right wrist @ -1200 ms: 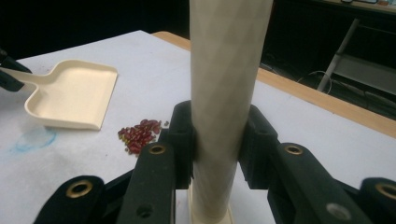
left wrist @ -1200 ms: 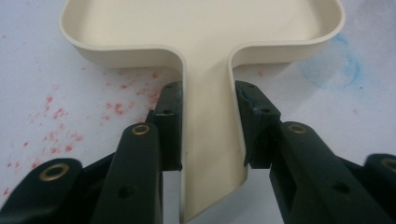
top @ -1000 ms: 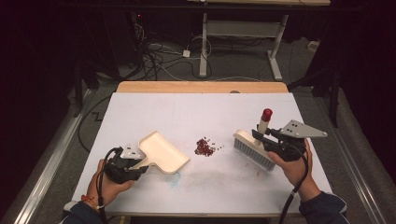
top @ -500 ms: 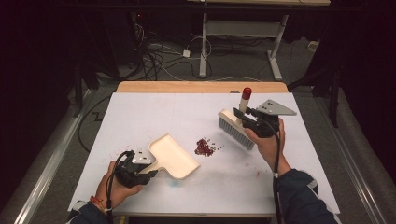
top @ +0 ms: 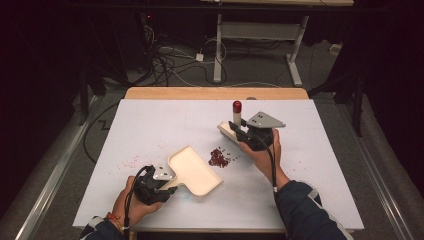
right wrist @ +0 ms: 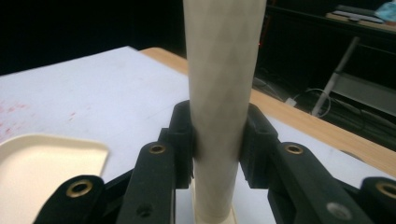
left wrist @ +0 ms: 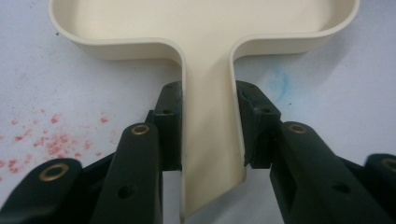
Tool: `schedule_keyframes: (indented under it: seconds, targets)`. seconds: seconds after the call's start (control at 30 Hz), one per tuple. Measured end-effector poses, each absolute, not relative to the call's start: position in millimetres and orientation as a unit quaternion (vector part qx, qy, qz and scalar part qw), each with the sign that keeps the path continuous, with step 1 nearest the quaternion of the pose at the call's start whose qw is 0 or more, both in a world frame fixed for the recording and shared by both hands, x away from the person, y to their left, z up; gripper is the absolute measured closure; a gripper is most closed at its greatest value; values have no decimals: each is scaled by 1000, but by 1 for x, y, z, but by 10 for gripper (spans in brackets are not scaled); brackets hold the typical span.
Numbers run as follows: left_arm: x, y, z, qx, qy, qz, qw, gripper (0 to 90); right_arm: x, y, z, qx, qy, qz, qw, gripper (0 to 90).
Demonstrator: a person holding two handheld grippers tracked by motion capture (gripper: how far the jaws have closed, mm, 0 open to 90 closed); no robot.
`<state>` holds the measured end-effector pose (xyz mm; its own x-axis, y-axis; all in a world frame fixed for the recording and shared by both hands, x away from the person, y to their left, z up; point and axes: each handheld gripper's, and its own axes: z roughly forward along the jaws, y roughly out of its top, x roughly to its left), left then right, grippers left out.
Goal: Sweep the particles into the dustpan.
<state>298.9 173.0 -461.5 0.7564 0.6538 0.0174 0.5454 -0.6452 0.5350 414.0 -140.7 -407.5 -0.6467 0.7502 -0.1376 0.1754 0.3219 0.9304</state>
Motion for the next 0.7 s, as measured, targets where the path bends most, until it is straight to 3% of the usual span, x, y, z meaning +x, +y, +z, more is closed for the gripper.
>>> schedule_keyframes:
  seconds: [0.7]
  targets:
    - [302,154,-464,894,352,98,258,636,368,-103,-414,262,773,514,264,691]
